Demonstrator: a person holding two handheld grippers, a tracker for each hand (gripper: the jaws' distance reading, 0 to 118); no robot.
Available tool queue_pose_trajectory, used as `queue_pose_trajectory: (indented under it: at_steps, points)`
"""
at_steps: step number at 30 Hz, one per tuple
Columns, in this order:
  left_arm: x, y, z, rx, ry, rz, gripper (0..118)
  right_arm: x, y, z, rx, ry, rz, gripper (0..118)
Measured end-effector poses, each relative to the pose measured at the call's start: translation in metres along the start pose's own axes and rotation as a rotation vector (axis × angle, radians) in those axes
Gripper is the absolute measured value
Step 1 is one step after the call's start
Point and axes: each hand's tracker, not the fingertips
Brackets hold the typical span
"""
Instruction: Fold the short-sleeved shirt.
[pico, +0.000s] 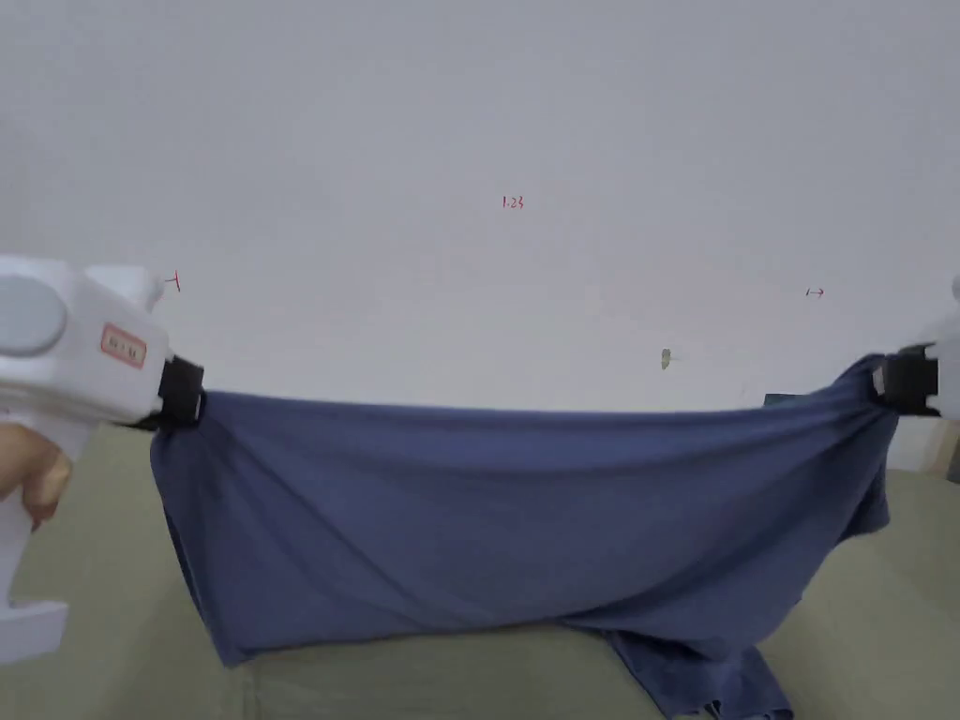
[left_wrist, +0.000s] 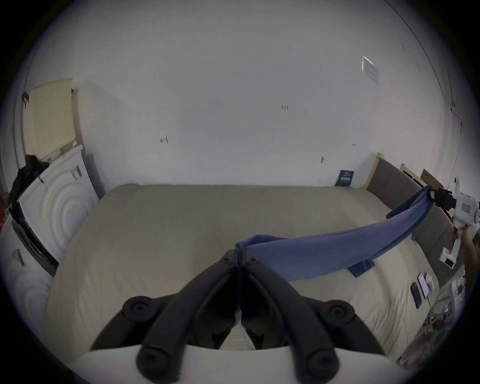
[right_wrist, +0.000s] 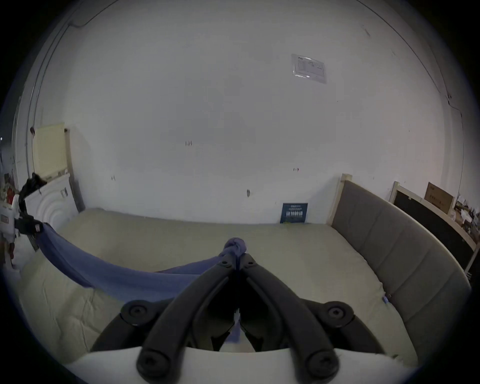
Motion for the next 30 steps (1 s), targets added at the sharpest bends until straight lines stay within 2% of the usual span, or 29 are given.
queue_pose_trajectory:
  at_steps: [8, 11, 15, 22, 25, 28, 30]
  points:
    - [0.001, -0.097, 0.027, -0.084, -0.041, 0.038, 2, 0.0, -0.085, 0.06, -0.108, -0.021, -0.053, 1]
    - [-0.002, -0.138, 0.039, -0.113, -0.051, 0.039, 2, 0.002, -0.119, 0.082, -0.15, -0.017, -0.099, 1]
    - [-0.013, -0.186, 0.05, -0.152, -0.063, 0.076, 2, -0.001, -0.165, 0.107, -0.193, -0.01, -0.097, 1]
    - [-0.021, -0.25, 0.078, -0.174, -0.075, 0.104, 2, 0.001, -0.23, 0.134, -0.25, -0.002, -0.127, 1]
    - [-0.019, -0.274, 0.087, -0.192, -0.075, 0.072, 2, 0.004, -0.253, 0.148, -0.265, -0.006, -0.137, 1]
    - [-0.014, -0.296, 0.086, -0.229, -0.073, 0.065, 2, 0.008, -0.278, 0.155, -0.297, -0.017, -0.199, 1]
    - [-0.013, -0.31, 0.084, -0.243, -0.073, 0.074, 2, 0.008, -0.294, 0.157, -0.325, -0.029, -0.203, 1]
